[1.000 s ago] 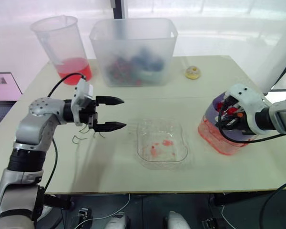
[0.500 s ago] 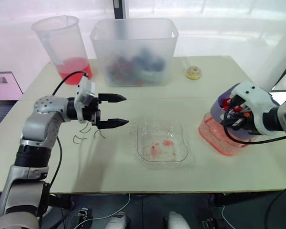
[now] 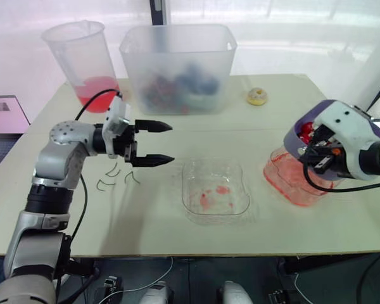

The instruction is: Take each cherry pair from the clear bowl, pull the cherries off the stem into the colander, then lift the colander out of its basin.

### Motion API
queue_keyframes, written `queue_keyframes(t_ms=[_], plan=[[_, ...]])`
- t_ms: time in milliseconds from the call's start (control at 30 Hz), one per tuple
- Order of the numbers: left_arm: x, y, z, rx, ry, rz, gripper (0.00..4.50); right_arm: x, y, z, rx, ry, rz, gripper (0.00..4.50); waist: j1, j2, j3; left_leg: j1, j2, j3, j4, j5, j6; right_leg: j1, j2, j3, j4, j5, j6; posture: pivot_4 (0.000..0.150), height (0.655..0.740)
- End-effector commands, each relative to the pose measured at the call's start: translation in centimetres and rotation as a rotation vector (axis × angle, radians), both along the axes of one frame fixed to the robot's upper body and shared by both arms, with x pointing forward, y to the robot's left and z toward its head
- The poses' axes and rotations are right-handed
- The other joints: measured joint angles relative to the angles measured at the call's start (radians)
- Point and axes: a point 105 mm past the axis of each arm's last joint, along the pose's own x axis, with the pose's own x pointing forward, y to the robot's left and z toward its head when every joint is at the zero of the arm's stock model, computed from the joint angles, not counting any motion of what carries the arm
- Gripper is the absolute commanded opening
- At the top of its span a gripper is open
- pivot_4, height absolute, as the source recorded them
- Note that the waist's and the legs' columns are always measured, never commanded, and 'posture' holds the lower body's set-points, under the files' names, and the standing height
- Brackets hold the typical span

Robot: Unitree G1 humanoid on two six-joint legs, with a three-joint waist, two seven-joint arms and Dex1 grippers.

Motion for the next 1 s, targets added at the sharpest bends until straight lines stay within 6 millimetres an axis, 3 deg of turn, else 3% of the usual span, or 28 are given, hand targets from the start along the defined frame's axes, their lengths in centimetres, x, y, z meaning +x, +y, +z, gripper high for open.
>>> queue_keyframes(t_ms=[33,367,567,1000], plan=[[-0.3,-0.1,0.8,0.007,-0.03,-0.008,4.5,-0.6,-0.1,1.4,-0.048,-0.069,-0.007,0.23,0.0,0.0,0.0,0.0,0.0,0.0,0.0,0.0,0.0,0.0,0.0,0.0,0.0,0.0,0.0,0.15,0.74],[-0.3,0.0,1.1,0.012,-0.036,-0.011,4.5,-0.5,-0.1,1.1,-0.076,-0.098,-0.009,0.23,0.001,0.0,0.0,0.0,0.0,0.0,0.0,0.0,0.0,0.0,0.0,0.0,0.0,0.0,0.0,0.15,0.74],[-0.3,0.0,1.2,0.018,-0.04,-0.012,4.5,-0.5,-0.9,-0.2,-0.053,-0.087,-0.029,0.23,0.001,0.0,0.0,0.0,0.0,0.0,0.0,0.0,0.0,0.0,0.0,0.0,0.0,0.0,0.0,0.15,0.74],[-0.5,0.6,0.9,0.041,-0.034,-0.005,4.5,-0.2,-0.2,0.1,0.03,-0.091,0.008,0.23,0.002,0.0,0.0,0.0,0.0,0.0,0.001,0.0,0.0,0.0,0.0,0.0,0.0,0.0,0.0,0.15,0.74]])
